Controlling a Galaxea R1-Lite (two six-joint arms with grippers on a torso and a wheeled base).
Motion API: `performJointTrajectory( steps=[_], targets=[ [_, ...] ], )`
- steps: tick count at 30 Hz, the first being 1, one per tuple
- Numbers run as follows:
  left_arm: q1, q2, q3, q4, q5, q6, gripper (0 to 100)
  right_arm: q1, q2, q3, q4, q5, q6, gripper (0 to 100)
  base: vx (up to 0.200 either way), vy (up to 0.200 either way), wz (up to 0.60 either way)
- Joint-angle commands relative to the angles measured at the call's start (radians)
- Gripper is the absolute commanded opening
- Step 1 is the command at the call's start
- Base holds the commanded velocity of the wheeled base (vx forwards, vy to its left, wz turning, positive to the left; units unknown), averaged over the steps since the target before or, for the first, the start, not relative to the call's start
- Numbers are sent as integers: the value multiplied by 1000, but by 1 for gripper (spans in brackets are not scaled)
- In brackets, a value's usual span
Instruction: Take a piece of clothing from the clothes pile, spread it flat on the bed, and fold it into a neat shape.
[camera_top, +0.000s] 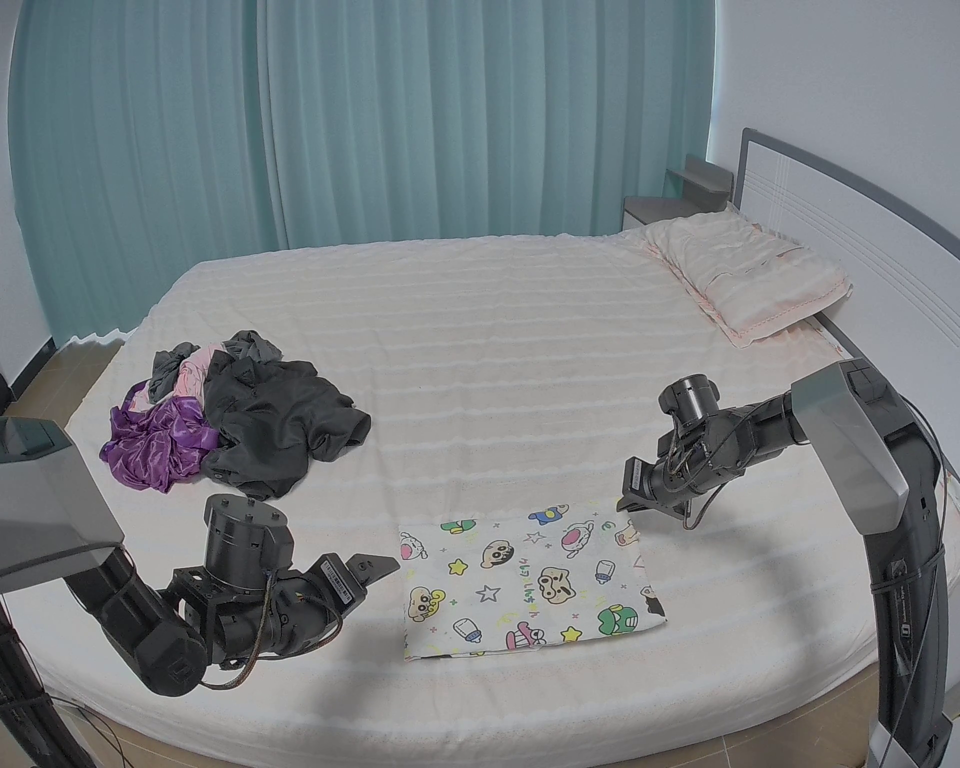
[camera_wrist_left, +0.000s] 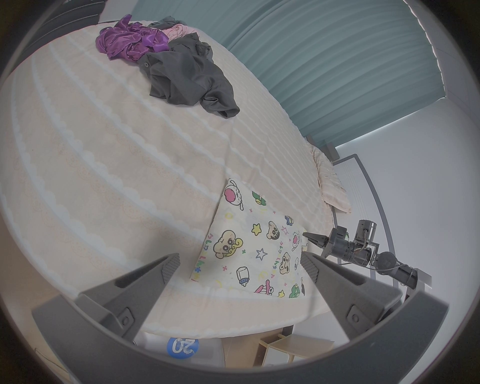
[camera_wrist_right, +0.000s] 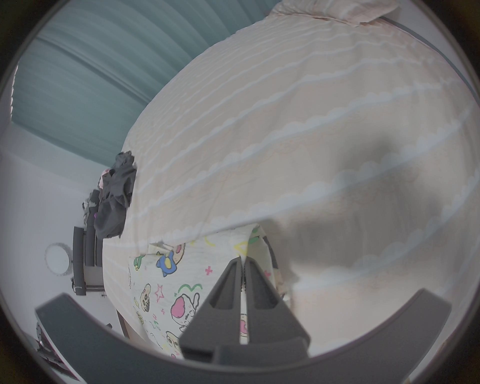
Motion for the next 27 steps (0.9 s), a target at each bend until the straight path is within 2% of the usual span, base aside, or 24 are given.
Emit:
performJointTrajectory(
  steps=[1, 6, 13, 14, 21, 23, 27],
  targets=[
    [0, 2, 0, 0, 2, -1, 100, -27, -34, 37, -2, -3, 5, 0, 0, 0, 0],
    [-3, 2, 1, 0, 3, -1, 100, -44, -61, 65, -9, 3, 7, 0, 0, 0, 0],
    [-6, 5, 1, 0, 3, 2, 100, -29, -52, 68, -15, -2, 5, 0, 0, 0, 0],
    [-6, 8, 0, 0, 3, 2, 100, -29, -54, 68, -14, -2, 5, 100, 0, 0, 0],
    [-8, 63, -45, 0, 8, 36, 100, -31, -140, 191, -22, 3, -2, 100, 0, 0, 0],
    [-8, 157, -103, 1, 15, 94, 100, -20, -173, 321, -120, -11, -25, 100, 0, 0, 0],
    [-9, 310, -223, 8, 89, 174, 100, -9, -192, 539, -364, -63, -137, 100, 0, 0, 0]
  ],
)
